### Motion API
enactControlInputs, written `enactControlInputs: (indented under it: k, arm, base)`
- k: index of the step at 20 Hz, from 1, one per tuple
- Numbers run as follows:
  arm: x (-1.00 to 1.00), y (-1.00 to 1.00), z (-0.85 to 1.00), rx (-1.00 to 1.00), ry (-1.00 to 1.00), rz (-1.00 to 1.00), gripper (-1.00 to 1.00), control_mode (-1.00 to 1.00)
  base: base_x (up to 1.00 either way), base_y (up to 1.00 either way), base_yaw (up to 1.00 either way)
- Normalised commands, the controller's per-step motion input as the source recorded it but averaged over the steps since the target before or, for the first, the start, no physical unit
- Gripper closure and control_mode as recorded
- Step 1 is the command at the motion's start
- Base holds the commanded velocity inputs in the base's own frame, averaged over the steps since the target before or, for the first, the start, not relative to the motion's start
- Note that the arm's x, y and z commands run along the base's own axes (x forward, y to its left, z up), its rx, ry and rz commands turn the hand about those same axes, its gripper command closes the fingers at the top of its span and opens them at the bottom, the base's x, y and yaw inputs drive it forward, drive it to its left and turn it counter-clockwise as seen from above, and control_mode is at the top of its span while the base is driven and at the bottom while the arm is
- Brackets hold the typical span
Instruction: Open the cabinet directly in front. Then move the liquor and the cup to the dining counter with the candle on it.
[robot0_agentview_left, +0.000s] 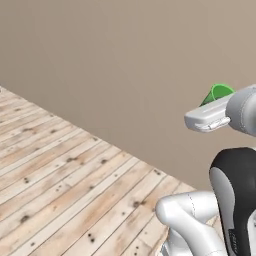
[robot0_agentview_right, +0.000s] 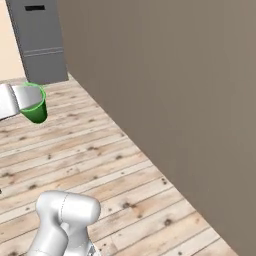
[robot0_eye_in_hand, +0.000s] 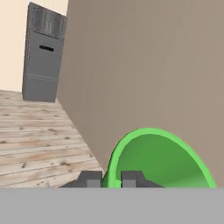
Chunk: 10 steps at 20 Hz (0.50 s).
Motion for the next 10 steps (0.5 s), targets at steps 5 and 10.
enactControlInputs:
  k: [5,10]
  arm:
    - [0.00,0.00,0.00,0.00,0.00,0.00,1.00,1.00]
    - [0.00,0.00,0.00,0.00,0.00,0.00,1.00,1.00]
  base:
    - [0.24,0.09,0.60]
    - [0.70,0.06,0.52]
